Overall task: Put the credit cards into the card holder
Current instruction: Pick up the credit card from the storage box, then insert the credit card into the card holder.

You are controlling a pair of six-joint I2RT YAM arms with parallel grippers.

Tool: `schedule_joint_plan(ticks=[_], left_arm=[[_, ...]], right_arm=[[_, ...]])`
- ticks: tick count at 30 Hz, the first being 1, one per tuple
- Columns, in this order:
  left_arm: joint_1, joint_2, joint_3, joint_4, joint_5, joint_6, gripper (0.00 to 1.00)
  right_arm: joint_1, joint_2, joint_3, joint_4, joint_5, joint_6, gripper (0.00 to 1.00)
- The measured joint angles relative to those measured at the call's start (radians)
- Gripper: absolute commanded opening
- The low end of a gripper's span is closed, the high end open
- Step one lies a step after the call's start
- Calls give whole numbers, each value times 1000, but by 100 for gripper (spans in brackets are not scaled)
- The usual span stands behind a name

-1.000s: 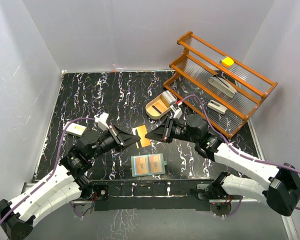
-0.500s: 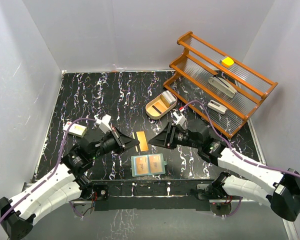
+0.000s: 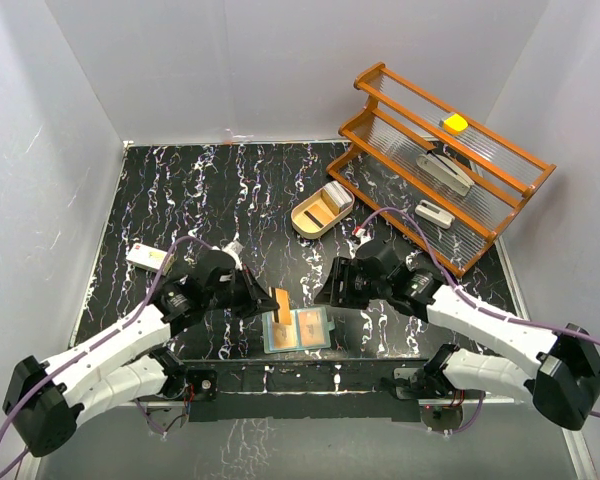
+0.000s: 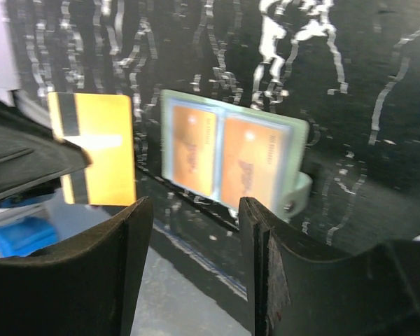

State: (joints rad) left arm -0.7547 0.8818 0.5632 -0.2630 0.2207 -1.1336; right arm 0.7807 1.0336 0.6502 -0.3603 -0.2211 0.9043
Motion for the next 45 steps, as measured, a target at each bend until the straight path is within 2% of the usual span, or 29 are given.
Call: schedule_joint_plan(ticks=[4,9,16,21,25,30,39,45], left_arm=[[0,41,-10,19,16,0,0],[0,86,-114,159,64,-40,0],[-1,140,-173,251,103,-72,0],[-1,148,-206,350,126,-92,0],[-1,167,-248,386,137,-101,0],[-1,187,-253,437,153,-88,0],[-1,243,-255,510,185,-55,0],[-1,245,-285,538,189,-45,0]], right_arm=[[5,44,32,-95,63,-69,62],[10,109,48,-145,120,-147,61],[33,233,53,-146,118,-217,53],[57,291,70,-144,127,-248,44],[71,306,74,-143,138,-254,37],[89,312,73,-135,152,-251,34],[117,317,71,-129,183,-244,17],[122,317,63,-124,198,-239,13]])
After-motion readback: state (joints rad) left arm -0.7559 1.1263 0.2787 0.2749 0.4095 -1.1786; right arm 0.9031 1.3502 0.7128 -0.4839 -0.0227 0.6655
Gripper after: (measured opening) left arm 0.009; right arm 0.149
